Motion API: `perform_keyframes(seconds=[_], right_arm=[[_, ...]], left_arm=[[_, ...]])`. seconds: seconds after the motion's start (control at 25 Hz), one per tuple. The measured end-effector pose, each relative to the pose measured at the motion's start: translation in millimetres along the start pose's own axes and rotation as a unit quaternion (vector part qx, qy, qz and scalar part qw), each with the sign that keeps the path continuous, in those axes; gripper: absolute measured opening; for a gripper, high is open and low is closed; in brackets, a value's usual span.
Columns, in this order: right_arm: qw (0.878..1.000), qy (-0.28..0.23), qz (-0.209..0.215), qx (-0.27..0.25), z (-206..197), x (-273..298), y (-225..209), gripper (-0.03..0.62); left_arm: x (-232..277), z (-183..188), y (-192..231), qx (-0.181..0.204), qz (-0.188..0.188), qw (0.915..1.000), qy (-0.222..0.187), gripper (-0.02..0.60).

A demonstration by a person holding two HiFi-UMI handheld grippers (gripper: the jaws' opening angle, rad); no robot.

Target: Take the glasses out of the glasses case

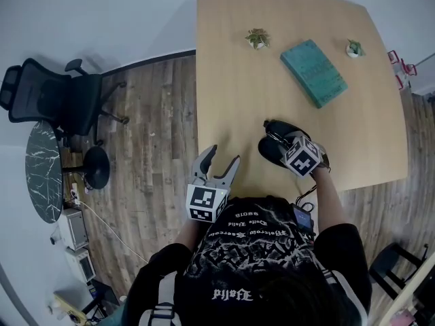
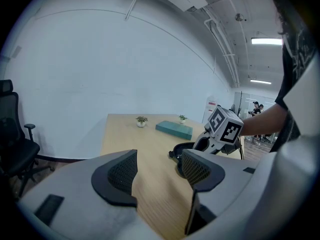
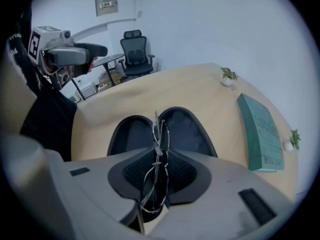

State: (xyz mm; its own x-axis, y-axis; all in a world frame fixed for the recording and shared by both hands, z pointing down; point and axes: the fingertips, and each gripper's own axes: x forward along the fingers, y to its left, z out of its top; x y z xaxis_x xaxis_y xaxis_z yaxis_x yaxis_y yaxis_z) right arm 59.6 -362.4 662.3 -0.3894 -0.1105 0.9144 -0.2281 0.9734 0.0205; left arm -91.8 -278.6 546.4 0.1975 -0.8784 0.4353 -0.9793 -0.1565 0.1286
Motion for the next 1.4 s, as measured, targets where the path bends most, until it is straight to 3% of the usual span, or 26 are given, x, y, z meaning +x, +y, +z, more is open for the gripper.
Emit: perform_keyframes(seconds=[0.4,0.88,1.16,1.4], right_arm=[[1.0,-0.001,0.002,-0.014,4,-12,2,0.079],[0.994,-0.071,-0.082,-0.007,35,-66,8,0.078],[0.98,-0.126,-0.149,0.028,47,-113,26,0.078],[0.958,-0.179,-0.206,0.085,48,-151,51,0.078]], left_arm=[[-3,-2,5,0.0,0.011,0.9999,0.0,0.285],[-14,5,1,-0.005,-0.008,0.9998,-0.02,0.285],[-28,10,-10,-0.017,-0.047,0.9981,-0.035,0.285],[-42,10,-26,0.001,-0.092,0.995,-0.039,0.285]])
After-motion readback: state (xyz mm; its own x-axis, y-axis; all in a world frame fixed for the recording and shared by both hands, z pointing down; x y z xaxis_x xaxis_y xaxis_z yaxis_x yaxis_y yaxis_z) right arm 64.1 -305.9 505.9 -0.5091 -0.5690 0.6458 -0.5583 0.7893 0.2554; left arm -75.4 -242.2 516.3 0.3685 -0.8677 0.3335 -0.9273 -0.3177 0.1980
